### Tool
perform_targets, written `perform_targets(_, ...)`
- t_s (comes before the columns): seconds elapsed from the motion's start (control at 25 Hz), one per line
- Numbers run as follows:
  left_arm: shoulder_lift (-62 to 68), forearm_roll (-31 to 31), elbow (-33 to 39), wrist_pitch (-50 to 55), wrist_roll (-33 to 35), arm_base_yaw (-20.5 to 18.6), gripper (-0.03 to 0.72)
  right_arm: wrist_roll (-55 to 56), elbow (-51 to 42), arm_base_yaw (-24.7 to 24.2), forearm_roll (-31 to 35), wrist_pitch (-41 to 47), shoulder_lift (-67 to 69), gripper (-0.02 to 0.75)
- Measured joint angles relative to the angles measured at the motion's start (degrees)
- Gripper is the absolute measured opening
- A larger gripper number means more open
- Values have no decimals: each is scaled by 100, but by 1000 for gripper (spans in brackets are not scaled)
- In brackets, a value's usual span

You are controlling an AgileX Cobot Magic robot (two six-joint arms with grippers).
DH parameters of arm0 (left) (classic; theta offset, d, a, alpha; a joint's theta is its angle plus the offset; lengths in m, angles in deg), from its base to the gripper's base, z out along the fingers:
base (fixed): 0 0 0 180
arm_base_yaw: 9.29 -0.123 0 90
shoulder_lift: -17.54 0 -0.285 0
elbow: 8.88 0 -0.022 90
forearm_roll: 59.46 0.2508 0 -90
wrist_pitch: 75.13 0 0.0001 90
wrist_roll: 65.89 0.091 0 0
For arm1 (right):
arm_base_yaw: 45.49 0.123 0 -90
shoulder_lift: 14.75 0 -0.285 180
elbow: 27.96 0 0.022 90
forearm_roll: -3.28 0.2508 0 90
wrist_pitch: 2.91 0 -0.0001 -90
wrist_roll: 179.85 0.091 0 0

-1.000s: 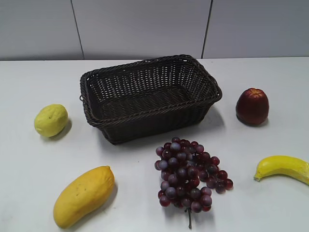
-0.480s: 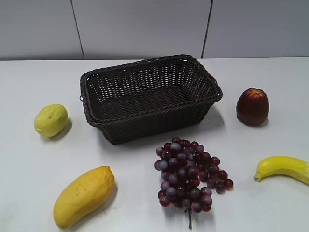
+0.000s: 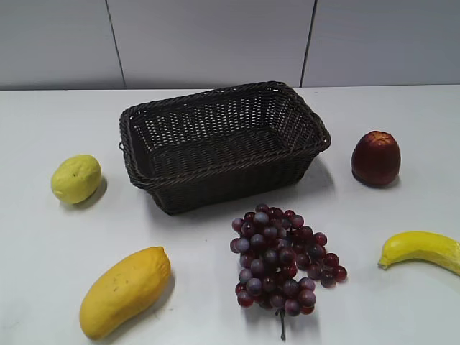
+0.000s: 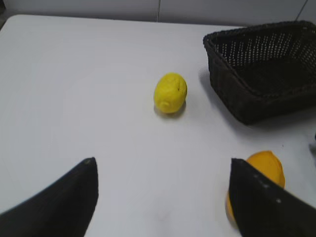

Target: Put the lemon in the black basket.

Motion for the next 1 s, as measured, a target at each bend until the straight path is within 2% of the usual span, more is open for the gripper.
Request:
perform_targets(0.32, 2426, -216, -183, -1591, 0, 5, 664, 0, 0, 0, 0, 0, 0, 583)
perform_targets(0.52, 4462, -698, -620, -1523, 249, 5, 661, 0, 0, 0, 0, 0, 0, 583)
perform_targets(0.8, 6992, -1141, -1912, -1276, 801, 5, 659, 0, 0, 0, 0, 0, 0, 583)
perform_targets(1.0, 8261, -1372, -2701, -1168, 1181, 46, 657, 0, 0, 0, 0, 0, 0, 583)
